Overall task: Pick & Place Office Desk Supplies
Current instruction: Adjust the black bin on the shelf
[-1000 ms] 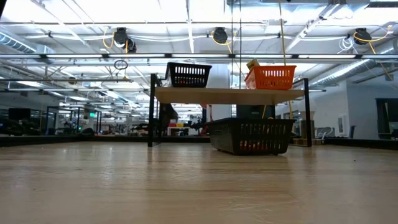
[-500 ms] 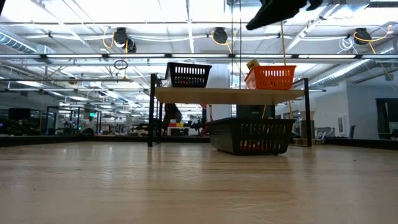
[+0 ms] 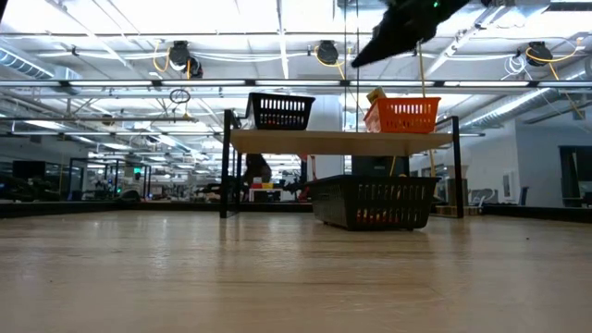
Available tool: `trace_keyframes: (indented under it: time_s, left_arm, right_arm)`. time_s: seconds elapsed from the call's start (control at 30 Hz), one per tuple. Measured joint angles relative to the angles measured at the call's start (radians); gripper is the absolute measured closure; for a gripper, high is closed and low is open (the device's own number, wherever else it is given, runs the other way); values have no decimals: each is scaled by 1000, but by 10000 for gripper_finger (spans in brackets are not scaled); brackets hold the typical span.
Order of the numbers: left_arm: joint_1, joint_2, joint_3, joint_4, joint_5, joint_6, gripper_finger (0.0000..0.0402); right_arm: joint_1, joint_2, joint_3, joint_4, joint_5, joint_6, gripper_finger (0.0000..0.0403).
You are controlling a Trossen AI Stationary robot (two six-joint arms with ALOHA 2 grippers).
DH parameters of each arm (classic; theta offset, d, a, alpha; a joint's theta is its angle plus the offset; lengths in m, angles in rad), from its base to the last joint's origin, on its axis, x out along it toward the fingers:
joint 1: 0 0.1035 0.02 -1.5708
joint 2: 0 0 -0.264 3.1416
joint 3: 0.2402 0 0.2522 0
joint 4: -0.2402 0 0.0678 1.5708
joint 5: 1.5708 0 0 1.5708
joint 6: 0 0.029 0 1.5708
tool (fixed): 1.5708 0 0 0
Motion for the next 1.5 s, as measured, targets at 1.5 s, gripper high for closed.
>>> trace_keyframes:
  time_s: [1.5]
  left_arm:
    - [-60,0,0,11,-37,-119,146]
  right_arm:
    - [-123,331,81,243,-46,1,403]
